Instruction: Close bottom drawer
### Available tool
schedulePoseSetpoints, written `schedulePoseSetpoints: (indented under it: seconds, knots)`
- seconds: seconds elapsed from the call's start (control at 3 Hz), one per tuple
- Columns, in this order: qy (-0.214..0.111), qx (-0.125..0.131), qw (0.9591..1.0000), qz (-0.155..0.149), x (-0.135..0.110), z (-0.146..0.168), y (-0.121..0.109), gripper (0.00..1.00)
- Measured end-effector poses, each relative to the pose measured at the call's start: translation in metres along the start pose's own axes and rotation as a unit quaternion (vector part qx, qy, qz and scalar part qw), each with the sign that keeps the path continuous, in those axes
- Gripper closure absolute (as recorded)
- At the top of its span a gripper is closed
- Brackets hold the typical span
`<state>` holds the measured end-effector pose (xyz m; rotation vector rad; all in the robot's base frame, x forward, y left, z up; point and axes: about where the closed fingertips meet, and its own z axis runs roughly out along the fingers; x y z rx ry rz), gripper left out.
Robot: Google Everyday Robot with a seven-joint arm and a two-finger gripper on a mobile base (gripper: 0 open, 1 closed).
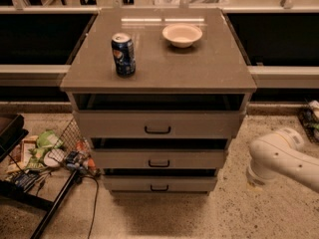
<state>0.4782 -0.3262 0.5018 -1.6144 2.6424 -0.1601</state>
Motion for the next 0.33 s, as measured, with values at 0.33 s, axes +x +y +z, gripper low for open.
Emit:
schedulePoseSetpoints:
  seconds: [0.33]
  knots:
    - [-0.004, 0.05, 0.9968, 0.063, 0.0352, -0.0304, 0.0101, 1.0]
